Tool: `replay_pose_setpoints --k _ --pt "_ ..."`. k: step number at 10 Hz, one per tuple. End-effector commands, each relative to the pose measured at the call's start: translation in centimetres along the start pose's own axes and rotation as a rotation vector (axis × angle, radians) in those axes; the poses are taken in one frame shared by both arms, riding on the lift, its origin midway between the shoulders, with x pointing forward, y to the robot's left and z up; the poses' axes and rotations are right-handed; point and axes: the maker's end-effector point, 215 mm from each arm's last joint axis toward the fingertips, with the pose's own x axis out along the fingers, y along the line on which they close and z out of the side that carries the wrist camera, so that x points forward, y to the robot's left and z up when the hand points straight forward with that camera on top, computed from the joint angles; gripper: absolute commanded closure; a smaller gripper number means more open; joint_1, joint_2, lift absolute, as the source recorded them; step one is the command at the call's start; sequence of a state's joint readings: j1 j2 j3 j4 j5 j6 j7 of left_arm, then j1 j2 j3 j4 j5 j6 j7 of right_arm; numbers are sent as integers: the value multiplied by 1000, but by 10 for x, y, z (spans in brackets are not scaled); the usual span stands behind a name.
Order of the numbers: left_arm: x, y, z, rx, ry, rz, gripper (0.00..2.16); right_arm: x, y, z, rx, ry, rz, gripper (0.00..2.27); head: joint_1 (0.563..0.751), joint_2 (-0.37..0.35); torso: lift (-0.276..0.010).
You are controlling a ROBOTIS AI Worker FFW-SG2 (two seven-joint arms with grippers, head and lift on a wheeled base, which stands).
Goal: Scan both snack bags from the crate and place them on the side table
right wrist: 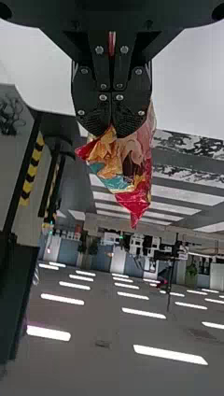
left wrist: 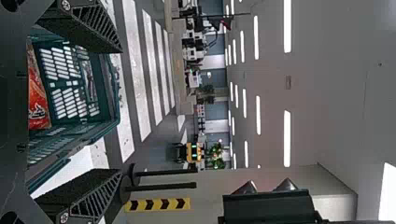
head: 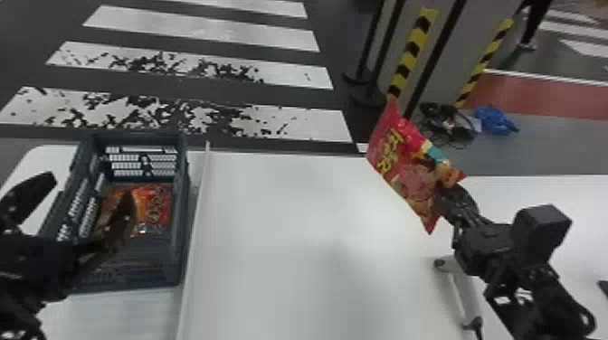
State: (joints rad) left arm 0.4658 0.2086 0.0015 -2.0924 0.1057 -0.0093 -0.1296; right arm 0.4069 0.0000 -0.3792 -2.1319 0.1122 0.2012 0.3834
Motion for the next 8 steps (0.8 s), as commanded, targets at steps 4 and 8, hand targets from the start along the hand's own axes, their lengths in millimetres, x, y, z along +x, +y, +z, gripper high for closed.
replay_pose_setpoints --k 4,8 --pt "0 1 -3 -2 0 1 83 -7 111 -16 -572 -101 119 2246 695 -111 -98" --pt "2 2 -6 -3 4 1 83 -11 129 -131 -995 97 128 2246 695 -51 -98"
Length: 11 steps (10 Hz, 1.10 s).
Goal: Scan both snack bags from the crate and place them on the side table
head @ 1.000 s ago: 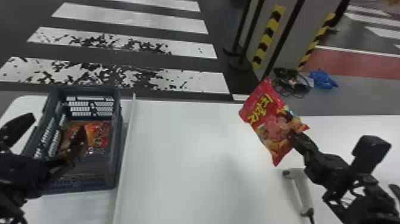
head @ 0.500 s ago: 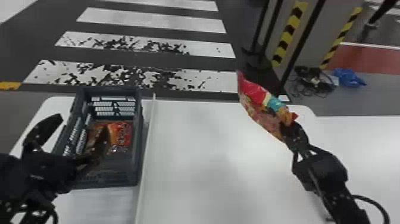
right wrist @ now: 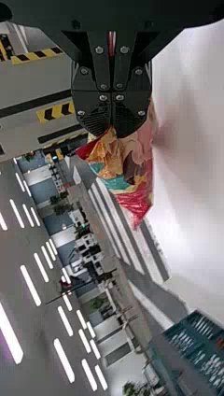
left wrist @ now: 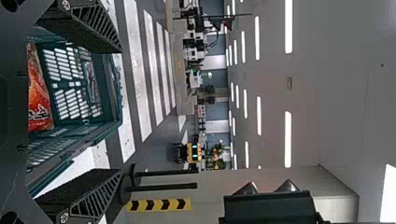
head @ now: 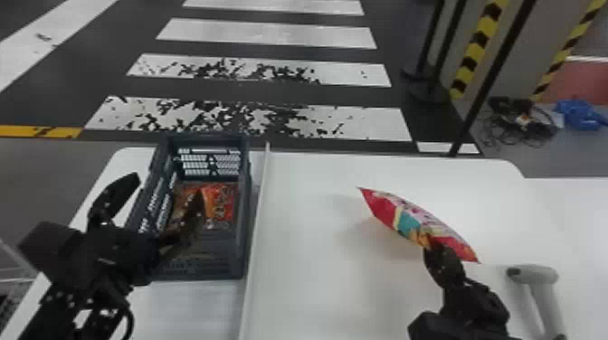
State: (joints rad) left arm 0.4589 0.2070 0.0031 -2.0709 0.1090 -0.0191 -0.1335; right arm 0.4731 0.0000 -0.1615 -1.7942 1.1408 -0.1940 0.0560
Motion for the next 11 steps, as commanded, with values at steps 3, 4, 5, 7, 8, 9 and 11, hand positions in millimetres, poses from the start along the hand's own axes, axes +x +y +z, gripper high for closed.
replay_pose_setpoints --k 3,4,5,7,8,9,11 --pt "1 -1 -1 -3 2 1 83 -13 40 -22 -52 81 115 1477 695 -75 -98" --pt "0 0 -2 -3 4 2 83 -19 26 -9 50 54 126 174 695 -75 -98" --pt "0 0 -2 -3 4 2 83 -24 2 10 210 1 145 -2 695 -69 -98" --pt "1 -2 -2 -3 4 -1 83 -30 -30 12 462 -28 184 49 695 -50 -98" --pt "1 -2 -2 -5 4 -1 83 -33 -34 8 539 -12 219 49 695 -54 -98" --pt "1 -2 -2 -4 4 -2 83 -36 -32 4 592 0 259 49 695 -64 -98" --pt "0 -3 -3 -6 6 -2 83 -44 -20 -3 741 33 342 49 695 -74 -98"
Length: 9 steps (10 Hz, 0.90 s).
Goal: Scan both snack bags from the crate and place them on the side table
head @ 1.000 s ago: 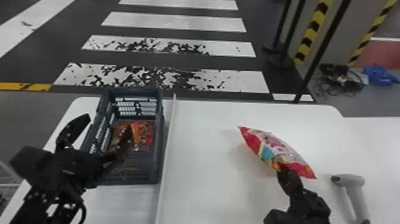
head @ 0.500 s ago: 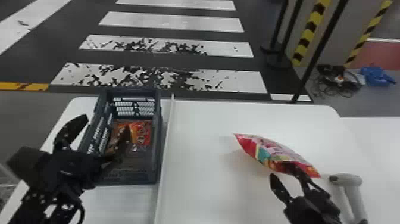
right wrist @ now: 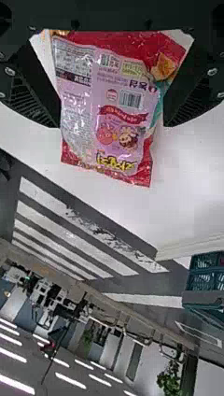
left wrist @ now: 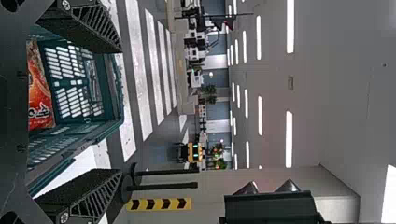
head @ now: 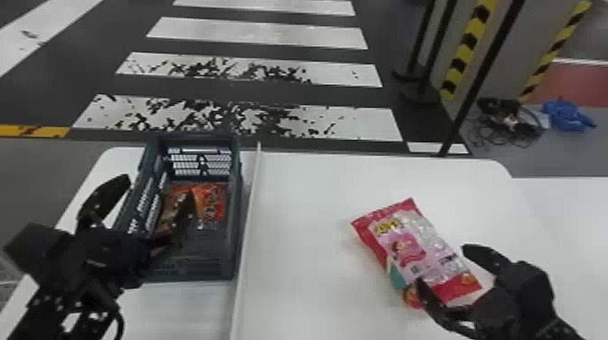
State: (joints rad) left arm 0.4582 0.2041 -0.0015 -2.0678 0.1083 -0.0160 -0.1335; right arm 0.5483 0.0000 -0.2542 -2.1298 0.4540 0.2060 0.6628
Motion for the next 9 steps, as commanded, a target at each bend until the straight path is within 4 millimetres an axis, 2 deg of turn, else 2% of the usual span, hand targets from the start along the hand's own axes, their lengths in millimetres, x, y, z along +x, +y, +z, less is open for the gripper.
replay_pose_setpoints --k 1,3,4,5,6,7,8,9 --pt "0 0 0 -1 0 0 83 -5 -1 -4 145 2 38 49 695 -79 -98" --pt "-1 -1 -1 0 2 -1 83 -8 -17 0 330 -36 73 144 695 -83 -98" --pt "-1 0 -1 0 2 0 83 -9 -28 0 421 -48 81 353 695 -91 -98" --pt "-1 0 -1 -1 2 0 83 -7 -35 2 467 -60 82 761 695 -103 -98" --pt "-1 0 0 -1 -1 0 83 -6 -44 8 485 -83 72 1524 695 -109 -98" --pt "-1 0 0 -1 -1 0 83 -3 -51 1 547 -94 76 1959 695 -117 -98" --pt "-1 0 -1 -1 0 0 83 -2 -56 -1 571 -109 90 1990 695 -125 -98" --pt "-1 0 -1 0 1 -1 83 4 -58 -8 579 -97 85 2125 695 -132 -98"
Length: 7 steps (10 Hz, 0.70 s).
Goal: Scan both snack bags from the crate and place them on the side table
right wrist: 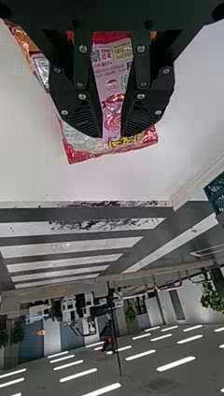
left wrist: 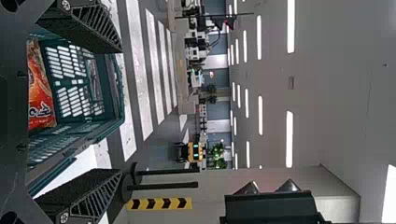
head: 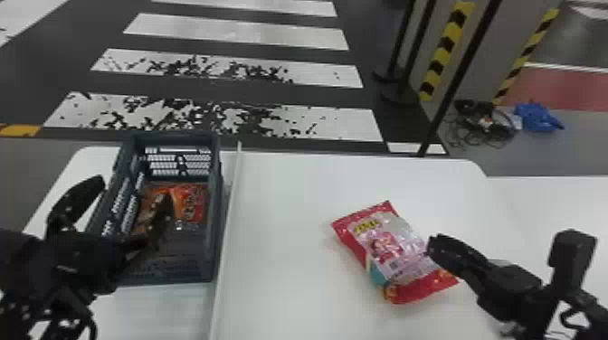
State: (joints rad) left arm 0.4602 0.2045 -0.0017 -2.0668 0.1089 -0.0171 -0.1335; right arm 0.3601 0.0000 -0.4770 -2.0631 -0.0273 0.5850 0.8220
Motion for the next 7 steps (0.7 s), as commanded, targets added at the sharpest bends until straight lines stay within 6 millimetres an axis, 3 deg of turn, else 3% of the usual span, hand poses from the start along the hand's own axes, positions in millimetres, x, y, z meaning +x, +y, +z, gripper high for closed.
replay_pose_setpoints --k 1,7 --pt "0 0 0 1 2 -1 83 8 -1 -7 20 9 21 2128 695 -139 -98" --pt "-2 -1 -2 0 5 -3 83 68 48 -16 -21 77 179 2128 695 -73 -98"
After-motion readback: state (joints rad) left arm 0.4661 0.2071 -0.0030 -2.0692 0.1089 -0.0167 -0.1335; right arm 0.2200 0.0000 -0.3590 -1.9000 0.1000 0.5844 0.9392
